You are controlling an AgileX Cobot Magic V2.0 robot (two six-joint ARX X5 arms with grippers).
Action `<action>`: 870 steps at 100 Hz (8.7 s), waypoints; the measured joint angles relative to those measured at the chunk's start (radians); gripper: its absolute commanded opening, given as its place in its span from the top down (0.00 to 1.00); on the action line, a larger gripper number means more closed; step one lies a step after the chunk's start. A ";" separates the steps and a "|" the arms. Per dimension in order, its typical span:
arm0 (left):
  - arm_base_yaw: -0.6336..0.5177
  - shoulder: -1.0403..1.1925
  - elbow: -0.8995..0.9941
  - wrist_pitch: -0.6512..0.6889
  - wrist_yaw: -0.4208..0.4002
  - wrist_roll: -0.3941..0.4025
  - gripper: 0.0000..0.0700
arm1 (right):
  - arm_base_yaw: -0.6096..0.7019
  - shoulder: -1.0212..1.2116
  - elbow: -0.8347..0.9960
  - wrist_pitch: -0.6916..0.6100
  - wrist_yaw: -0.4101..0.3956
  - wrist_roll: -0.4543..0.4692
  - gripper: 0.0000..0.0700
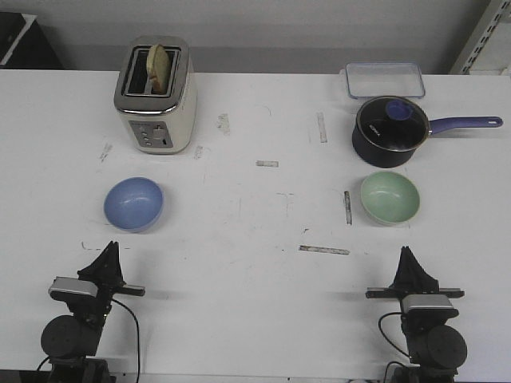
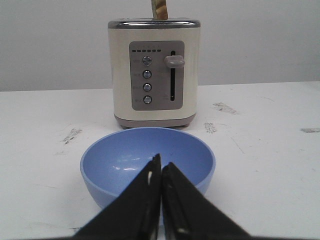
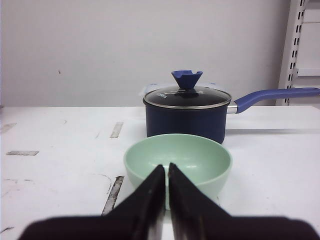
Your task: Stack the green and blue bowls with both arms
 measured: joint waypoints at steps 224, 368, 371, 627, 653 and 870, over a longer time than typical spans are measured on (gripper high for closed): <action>0.000 0.000 0.000 0.000 0.000 0.000 1.00 | -0.159 1.443 1.331 -0.893 -0.132 0.106 0.59; 0.000 0.000 0.000 0.000 0.000 0.000 1.00 | -0.173 1.702 1.372 -0.859 -0.285 0.100 0.99; 0.000 0.000 0.000 0.000 0.000 0.000 1.00 | -0.154 1.696 1.372 -0.857 -0.285 0.109 0.99; 0.000 0.000 0.000 0.000 0.000 0.000 1.00 | 0.267 1.255 1.092 -0.517 0.077 0.012 0.99; 0.000 0.000 0.000 0.000 0.000 0.000 1.00 | 0.152 1.029 0.872 -0.304 0.076 -0.003 0.99; 0.000 0.064 0.054 0.011 0.000 0.000 1.00 | 0.021 0.132 0.375 -0.111 0.080 -0.004 0.99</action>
